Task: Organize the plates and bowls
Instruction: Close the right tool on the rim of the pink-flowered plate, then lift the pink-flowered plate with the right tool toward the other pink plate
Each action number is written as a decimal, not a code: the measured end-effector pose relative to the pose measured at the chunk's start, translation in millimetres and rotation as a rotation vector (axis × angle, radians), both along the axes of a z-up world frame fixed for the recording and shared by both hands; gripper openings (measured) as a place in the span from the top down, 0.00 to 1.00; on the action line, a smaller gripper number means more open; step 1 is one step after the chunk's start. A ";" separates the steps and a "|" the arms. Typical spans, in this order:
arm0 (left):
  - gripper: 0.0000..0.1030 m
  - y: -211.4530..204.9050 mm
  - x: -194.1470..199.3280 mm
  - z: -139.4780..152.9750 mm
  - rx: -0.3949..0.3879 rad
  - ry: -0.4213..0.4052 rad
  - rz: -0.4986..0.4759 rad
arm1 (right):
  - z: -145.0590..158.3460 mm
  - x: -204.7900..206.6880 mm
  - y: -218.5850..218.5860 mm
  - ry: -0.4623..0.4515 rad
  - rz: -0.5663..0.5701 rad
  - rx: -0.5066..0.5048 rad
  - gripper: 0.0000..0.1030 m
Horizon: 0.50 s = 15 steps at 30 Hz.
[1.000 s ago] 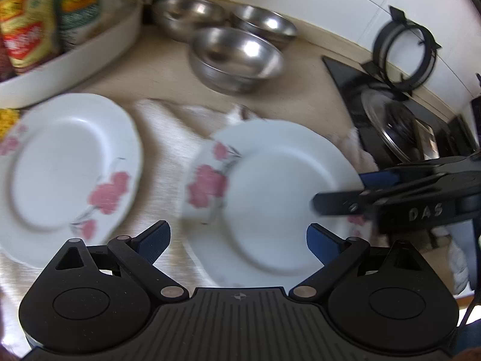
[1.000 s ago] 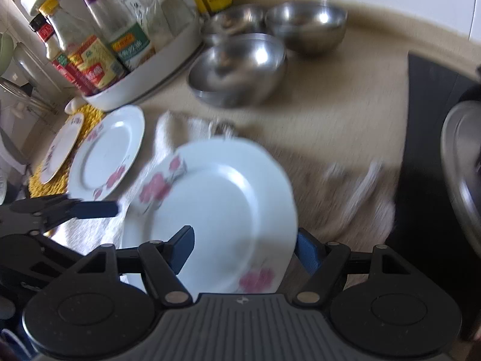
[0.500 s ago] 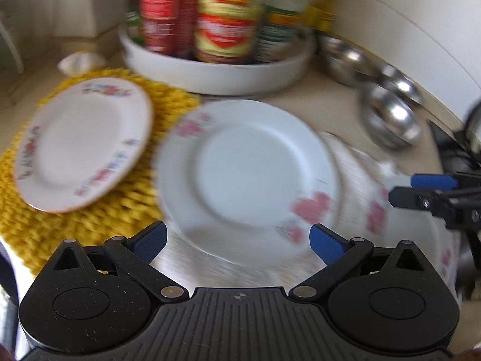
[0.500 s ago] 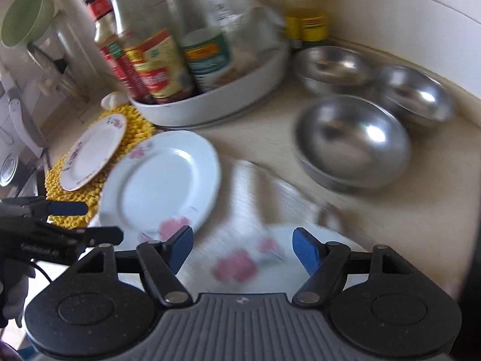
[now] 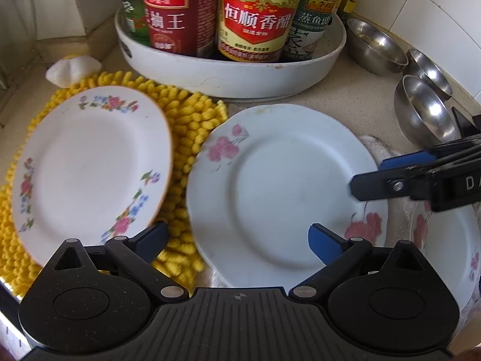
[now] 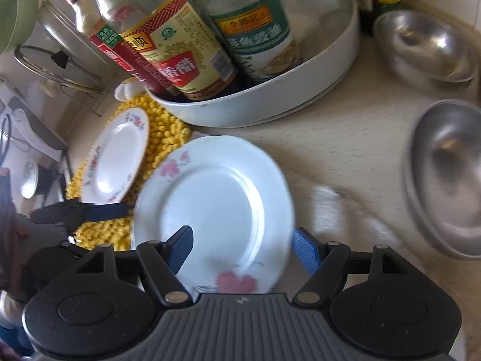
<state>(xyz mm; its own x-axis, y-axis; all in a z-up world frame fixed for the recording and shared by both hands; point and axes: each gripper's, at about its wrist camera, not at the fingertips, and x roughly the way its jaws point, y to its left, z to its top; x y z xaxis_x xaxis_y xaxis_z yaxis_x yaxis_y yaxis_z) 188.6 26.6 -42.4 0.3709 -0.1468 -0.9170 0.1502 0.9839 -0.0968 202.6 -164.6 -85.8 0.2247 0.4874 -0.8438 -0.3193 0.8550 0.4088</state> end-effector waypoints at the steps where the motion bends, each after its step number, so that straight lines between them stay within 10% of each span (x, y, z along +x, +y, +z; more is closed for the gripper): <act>1: 0.02 -2.0 2.5 -0.2 -0.004 -0.003 -0.010 | -1.3 1.6 1.9 0.002 0.009 -0.008 0.13; 15: 0.02 -20.8 23.0 -4.9 0.035 0.021 -0.051 | -1.2 6.3 5.6 0.053 0.028 -0.023 0.12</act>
<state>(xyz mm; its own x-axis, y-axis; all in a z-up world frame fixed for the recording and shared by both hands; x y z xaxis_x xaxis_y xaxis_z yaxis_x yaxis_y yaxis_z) 211.6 5.8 -47.4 0.3440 -0.1326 -0.9295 0.1985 0.9779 -0.0660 208.9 -159.1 -87.0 0.1662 0.4728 -0.8654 -0.3213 0.8556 0.4057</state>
